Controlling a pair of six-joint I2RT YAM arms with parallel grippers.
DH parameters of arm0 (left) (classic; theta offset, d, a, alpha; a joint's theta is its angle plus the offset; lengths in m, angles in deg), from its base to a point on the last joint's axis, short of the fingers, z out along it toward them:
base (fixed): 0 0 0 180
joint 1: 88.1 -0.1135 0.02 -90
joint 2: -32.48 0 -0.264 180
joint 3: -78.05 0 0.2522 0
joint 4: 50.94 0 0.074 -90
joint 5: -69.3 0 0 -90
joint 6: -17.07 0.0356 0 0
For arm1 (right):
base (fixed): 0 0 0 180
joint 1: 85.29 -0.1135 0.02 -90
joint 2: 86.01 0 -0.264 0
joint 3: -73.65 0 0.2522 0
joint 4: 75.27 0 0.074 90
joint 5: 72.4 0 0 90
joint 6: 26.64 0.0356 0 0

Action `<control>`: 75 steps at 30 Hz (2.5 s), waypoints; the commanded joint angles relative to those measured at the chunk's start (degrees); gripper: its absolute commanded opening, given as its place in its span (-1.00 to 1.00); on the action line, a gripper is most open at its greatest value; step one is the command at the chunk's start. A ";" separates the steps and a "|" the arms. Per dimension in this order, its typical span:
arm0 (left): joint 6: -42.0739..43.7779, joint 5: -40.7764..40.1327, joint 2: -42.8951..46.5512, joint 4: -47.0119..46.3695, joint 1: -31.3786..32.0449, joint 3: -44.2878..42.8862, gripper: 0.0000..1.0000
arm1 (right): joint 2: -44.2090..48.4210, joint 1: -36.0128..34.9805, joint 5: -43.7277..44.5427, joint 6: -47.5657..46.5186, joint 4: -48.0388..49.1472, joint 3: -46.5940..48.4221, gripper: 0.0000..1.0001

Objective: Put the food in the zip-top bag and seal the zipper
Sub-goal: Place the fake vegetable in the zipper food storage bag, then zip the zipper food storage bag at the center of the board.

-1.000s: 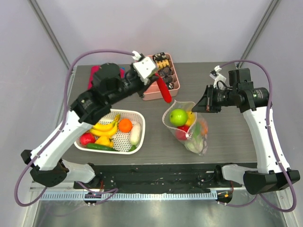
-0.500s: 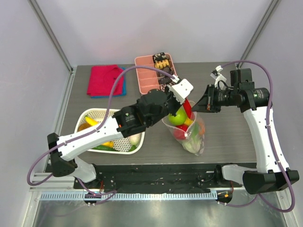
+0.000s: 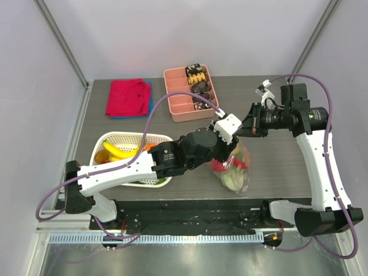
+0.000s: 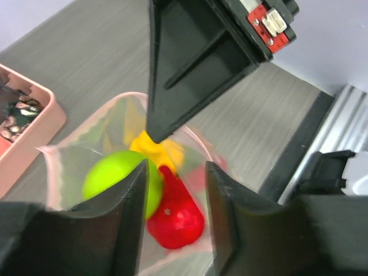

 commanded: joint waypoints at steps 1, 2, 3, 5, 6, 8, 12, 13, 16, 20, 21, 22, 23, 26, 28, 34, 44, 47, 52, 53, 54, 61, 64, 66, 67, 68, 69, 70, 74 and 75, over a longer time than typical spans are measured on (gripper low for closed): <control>-7.68 6.85 3.90 3.51 -0.86 0.87 0.23 | 1.71 0.14 -4.45 0.82 3.06 0.77 -0.98; -7.86 8.08 5.03 3.86 -1.91 1.40 0.37 | 1.80 0.14 -4.89 0.73 3.06 0.77 -0.98; -8.12 10.71 7.13 4.13 -3.06 1.40 0.56 | 1.89 0.14 -5.42 0.03 3.06 0.60 -0.98; -7.43 17.29 9.17 6.15 -8.85 0.45 0.64 | 2.33 0.14 -6.73 -1.11 2.80 0.33 -0.98; -6.11 26.90 9.87 7.20 -10.87 -0.17 0.68 | 2.50 0.05 -7.96 -1.38 2.79 -0.10 -0.97; 4.05 36.44 11.63 14.21 -15.10 -1.93 0.68 | 2.68 0.14 -9.02 -2.35 2.71 -0.37 -0.98; 27.09 46.94 15.41 27.23 -15.37 -2.03 0.70 | 2.33 0.14 -10.34 -4.63 2.88 -0.37 -0.98; 33.30 47.03 15.85 28.55 -15.37 -1.85 0.70 | 2.15 0.05 -11.21 -5.59 2.88 -0.46 -0.98; 40.90 45.11 14.02 36.55 -15.37 -5.61 0.68 | 1.28 -0.04 -11.92 -7.70 2.18 -0.37 -0.98; 43.73 44.76 11.64 41.40 -14.24 -8.18 0.75 | 0.04 -1.62 -13.42 -8.50 2.53 0.16 -0.98; 43.99 43.44 11.72 40.61 -13.71 -7.39 0.75 | -0.39 -2.32 -13.59 -8.50 2.88 0.16 -0.97; 45.04 42.73 11.81 40.17 -13.18 -5.73 0.75 | -0.57 -3.63 -13.59 -8.59 3.49 0.25 -0.98; 48.18 41.25 12.16 39.56 -12.39 -4.50 0.73 | -0.83 -4.25 -13.77 -8.68 3.76 0.42 -0.98; 52.25 39.83 12.52 36.13 -10.54 -0.98 0.69 | -1.19 -5.66 -13.33 -9.03 3.85 0.68 -0.97; 55.94 39.47 11.38 36.74 -10.10 -0.44 0.64 | -1.36 -6.45 -12.46 -9.99 3.33 1.12 -0.97; 55.96 39.47 8.04 37.54 -8.87 -1.41 0.14 | -3.99 -9.97 -8.76 -11.84 3.23 3.93 -0.98; 43.34 33.77 9.44 32.27 -7.20 0.70 -1.00 | -13.05 -18.14 -1.48 -16.05 2.88 16.75 -0.76; 33.85 31.92 10.93 27.28 -7.99 2.98 -1.00 | -14.72 -18.93 1.07 -18.42 3.93 18.26 -0.19; 22.12 28.40 11.99 19.26 -11.59 7.03 -1.00 | -12.62 -18.50 6.00 -21.59 7.53 16.77 0.24; 20.89 27.96 11.90 18.64 -12.03 7.03 -1.00 | -11.83 -17.63 7.05 -22.21 8.15 15.64 0.25; 19.14 27.79 11.47 17.85 -12.38 6.86 -1.00 | -10.52 -17.01 7.41 -23.17 9.55 14.67 0.27; 14.82 32.26 7.78 18.28 -16.77 1.15 -1.00 | 3.10 -13.49 9.96 -32.04 11.76 2.92 0.25; 14.12 34.54 6.55 18.11 -17.22 -1.05 -1.00 | 11.53 -13.48 10.75 -32.93 14.65 -3.86 0.24; 14.11 35.60 6.02 18.02 -17.22 -2.19 -1.00 | 17.86 -13.49 11.10 -32.68 18.86 -10.54 0.22; 14.11 36.39 5.49 17.93 -17.31 -2.63 -1.00 | 19.71 -13.40 11.80 -32.24 20.62 -14.39 0.18; 14.20 36.83 5.14 18.10 -17.31 -3.07 -1.00 | 23.21 -13.40 12.15 -32.15 23.86 -16.08 0.16; 14.29 37.45 4.87 18.28 -17.31 -3.25 -1.00 | 24.46 -13.48 12.24 -32.23 25.19 -17.58 0.12; 14.38 37.89 4.35 18.37 -17.31 -4.12 -1.00 | 25.78 -13.31 11.98 -32.41 26.34 -19.86 0.12; 14.20 38.67 3.03 18.99 -17.31 -6.15 -1.00 | 29.22 -13.48 10.31 -34.08 28.98 -23.22 0.08; 14.20 38.77 2.94 18.90 -17.31 -6.33 -1.00 | 29.66 -13.49 10.40 -34.08 29.25 -23.74 0.07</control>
